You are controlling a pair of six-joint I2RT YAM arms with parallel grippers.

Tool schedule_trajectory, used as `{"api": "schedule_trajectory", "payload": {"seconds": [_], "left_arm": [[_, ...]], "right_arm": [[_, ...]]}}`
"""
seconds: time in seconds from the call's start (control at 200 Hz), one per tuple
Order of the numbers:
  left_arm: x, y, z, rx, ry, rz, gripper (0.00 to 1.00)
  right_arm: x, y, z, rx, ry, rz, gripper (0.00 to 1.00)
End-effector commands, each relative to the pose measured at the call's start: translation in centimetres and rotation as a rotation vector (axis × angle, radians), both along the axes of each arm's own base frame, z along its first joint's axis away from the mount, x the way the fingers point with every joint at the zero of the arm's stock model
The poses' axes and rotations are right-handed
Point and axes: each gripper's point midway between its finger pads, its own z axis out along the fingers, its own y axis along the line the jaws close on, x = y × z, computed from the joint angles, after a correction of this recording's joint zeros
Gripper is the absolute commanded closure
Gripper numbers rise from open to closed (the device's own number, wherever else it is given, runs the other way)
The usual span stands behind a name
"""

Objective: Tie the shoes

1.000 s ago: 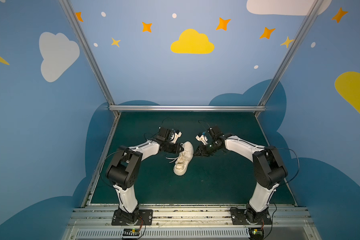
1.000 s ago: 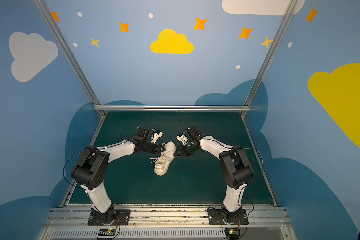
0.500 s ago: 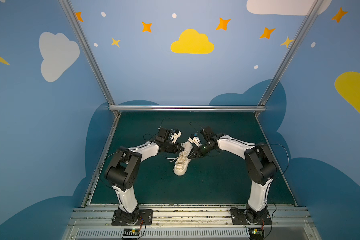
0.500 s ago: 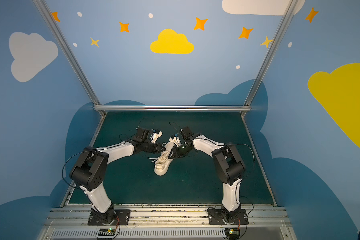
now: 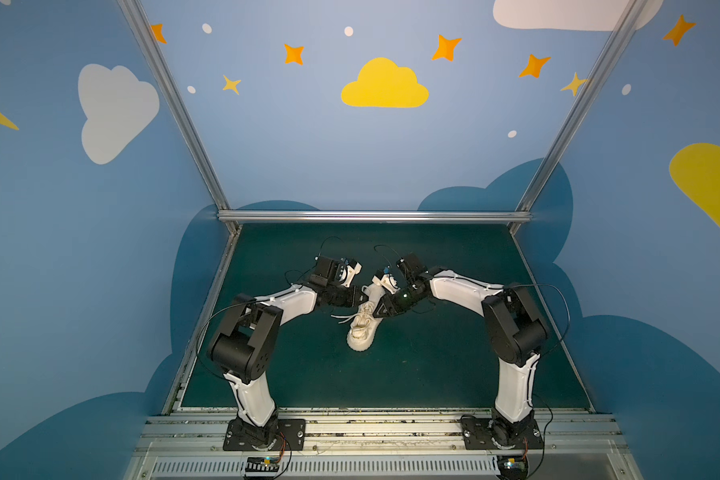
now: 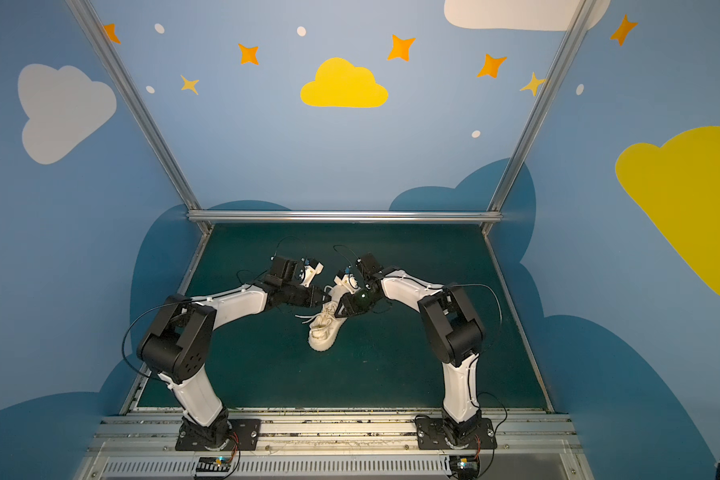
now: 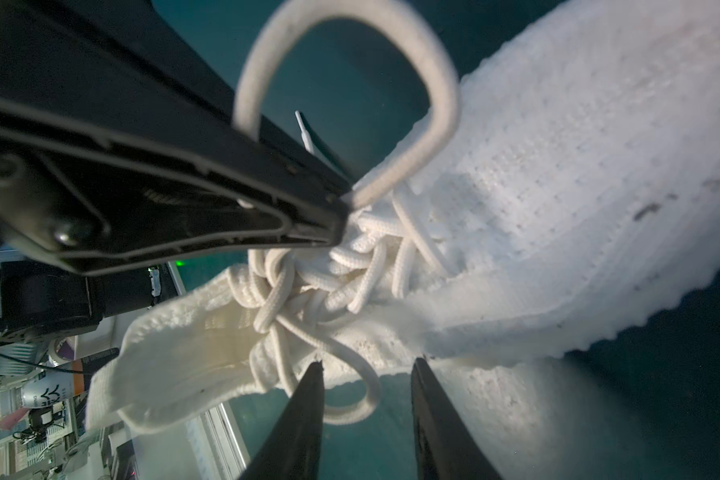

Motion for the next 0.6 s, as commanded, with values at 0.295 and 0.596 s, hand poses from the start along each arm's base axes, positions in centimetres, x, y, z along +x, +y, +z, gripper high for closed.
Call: {"api": "schedule_trajectory", "payload": {"seconds": [0.295, 0.596], "left_arm": [[-0.2, 0.1, 1.3, -0.03, -0.02, -0.001, 0.97], [-0.4, 0.3, 1.2, -0.032, -0.016, 0.006, 0.97]], "right_arm": [[0.1, 1.7, -0.4, 0.054, -0.014, 0.053, 0.72], [-0.8, 1.7, 0.7, 0.085, -0.038, 0.053, 0.89]]}}
